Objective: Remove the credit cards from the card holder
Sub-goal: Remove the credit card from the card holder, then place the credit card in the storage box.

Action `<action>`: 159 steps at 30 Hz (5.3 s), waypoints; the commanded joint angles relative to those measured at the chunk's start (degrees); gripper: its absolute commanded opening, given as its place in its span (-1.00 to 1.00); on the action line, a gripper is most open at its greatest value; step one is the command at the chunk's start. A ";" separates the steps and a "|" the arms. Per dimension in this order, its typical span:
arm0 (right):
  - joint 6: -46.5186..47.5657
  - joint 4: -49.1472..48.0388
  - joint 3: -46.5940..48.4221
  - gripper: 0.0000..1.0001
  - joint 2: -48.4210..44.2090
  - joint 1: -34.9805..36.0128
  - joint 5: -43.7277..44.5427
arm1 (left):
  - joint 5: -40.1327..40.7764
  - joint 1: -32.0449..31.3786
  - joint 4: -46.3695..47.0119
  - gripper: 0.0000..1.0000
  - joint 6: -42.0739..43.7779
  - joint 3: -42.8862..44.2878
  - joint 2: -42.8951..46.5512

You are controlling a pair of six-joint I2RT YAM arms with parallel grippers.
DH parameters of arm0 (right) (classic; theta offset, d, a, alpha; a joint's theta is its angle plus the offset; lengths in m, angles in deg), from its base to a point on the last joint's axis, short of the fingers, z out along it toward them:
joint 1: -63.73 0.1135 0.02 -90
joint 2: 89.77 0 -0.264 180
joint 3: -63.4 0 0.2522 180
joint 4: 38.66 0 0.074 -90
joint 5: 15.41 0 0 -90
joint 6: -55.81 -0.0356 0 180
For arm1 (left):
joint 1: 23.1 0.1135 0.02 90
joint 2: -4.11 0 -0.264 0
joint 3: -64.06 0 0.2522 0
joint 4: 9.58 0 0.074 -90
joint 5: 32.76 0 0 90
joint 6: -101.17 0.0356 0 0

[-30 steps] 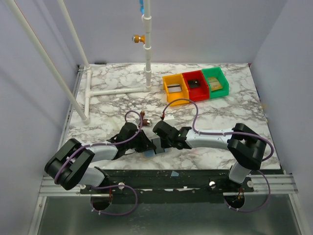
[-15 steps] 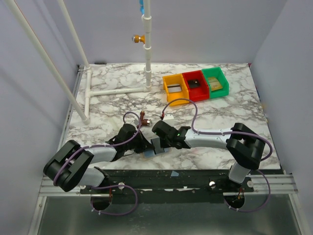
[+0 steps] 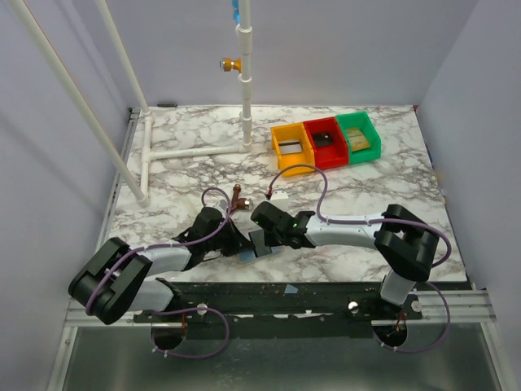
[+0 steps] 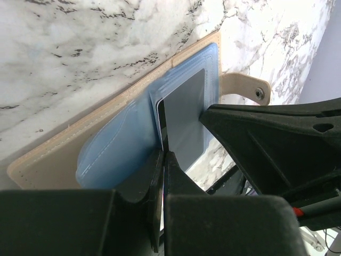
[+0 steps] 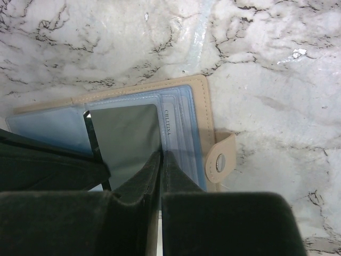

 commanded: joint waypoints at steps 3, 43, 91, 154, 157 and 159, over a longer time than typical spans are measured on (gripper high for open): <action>-0.95 5.50 -1.87 -0.92 4.69 0.62 0.47 | -3.68 0.66 1.09 -1.00 1.86 -0.84 1.38; 0.33 9.14 -0.36 -0.92 2.94 0.58 6.43 | -3.14 1.88 -5.59 -1.00 5.00 1.08 2.72; 1.33 9.31 2.63 -0.93 2.05 0.56 6.19 | 2.14 4.91 -28.48 -1.00 11.16 1.79 21.71; -9.15 33.67 -4.15 1.00 -53.66 -16.65 23.69 | 15.27 -8.06 -56.50 -1.00 43.76 81.46 -20.33; -10.33 36.23 -3.53 1.00 -55.58 -16.67 24.82 | 16.97 -8.10 -59.62 -1.00 47.27 91.95 -27.06; -11.14 38.27 -2.95 1.00 -56.37 -16.67 25.33 | 18.28 -8.26 -61.36 -1.00 50.03 98.80 -31.74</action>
